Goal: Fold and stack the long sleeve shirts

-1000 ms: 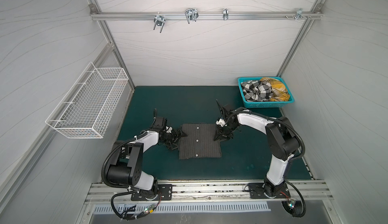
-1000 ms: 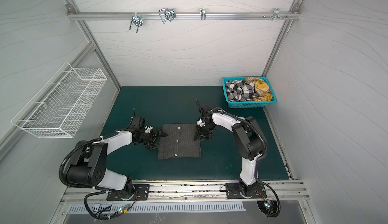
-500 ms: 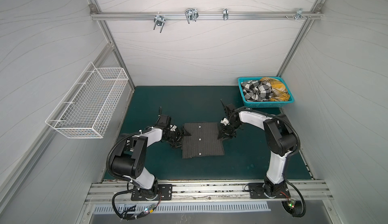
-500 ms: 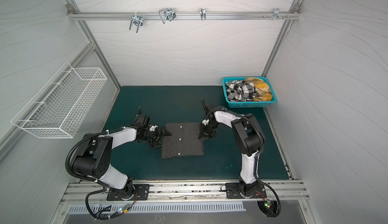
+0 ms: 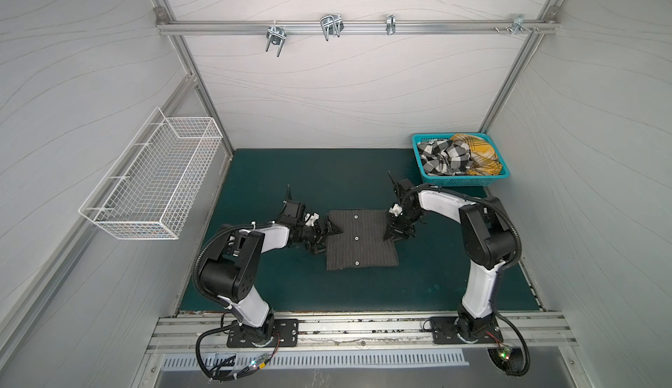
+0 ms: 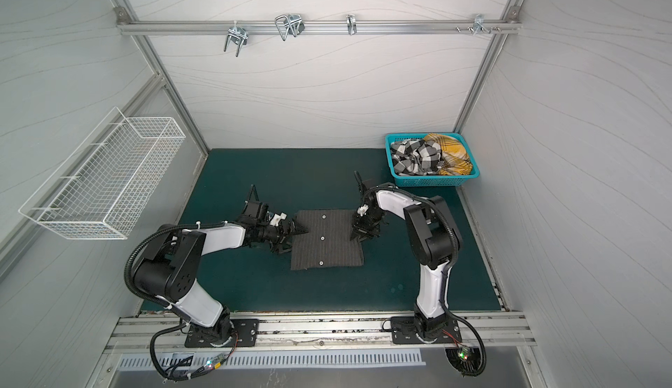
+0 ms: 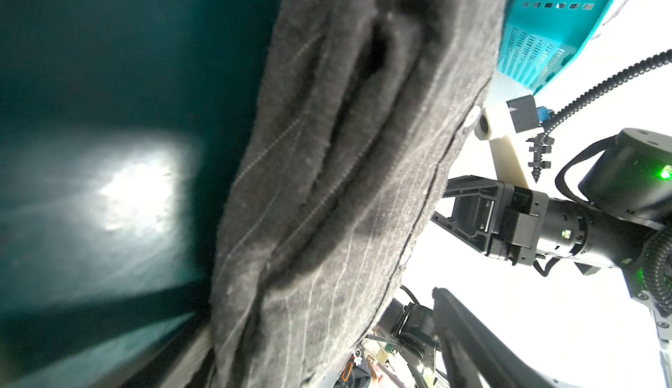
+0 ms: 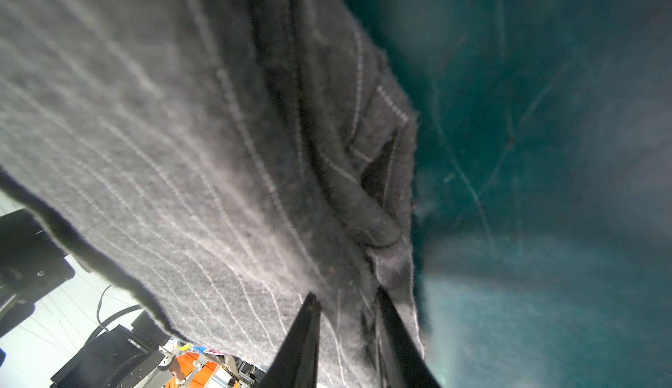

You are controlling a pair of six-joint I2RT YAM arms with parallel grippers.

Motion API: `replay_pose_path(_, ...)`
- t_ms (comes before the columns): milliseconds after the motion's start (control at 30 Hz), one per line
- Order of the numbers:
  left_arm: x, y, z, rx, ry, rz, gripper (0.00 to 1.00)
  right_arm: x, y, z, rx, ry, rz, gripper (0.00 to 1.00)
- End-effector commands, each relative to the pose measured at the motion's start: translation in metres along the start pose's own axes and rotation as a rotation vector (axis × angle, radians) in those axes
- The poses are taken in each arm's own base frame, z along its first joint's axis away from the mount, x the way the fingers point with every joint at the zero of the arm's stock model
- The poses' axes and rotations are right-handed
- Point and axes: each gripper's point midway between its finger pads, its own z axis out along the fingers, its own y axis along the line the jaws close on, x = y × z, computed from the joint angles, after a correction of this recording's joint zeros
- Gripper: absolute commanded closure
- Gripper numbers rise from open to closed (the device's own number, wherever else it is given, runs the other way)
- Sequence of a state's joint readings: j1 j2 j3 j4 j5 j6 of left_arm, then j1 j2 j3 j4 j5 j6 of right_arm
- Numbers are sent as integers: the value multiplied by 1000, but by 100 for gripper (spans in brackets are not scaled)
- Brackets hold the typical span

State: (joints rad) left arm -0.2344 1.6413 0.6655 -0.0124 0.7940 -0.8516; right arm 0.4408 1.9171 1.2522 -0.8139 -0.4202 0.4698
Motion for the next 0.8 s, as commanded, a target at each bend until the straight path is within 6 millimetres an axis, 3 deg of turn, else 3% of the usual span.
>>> replay_pose_path(0, 9, 112, -9, -424, -55, -186, 13, 1, -10, 1, 27, 23, 13, 72)
replay_pose_path(300, -2, 119, 13, -409, 8, -184, 12, -4, -9, 9, 11, 30, 11, 73)
replay_pose_path(633, 6, 83, 44, -328, 65, -64, 16, -11, -6, 22, -19, 48, 23, 73)
replay_pose_path(767, 2, 71, 47, -278, 62, -50, 25, -11, -3, 23, -24, 50, 20, 73)
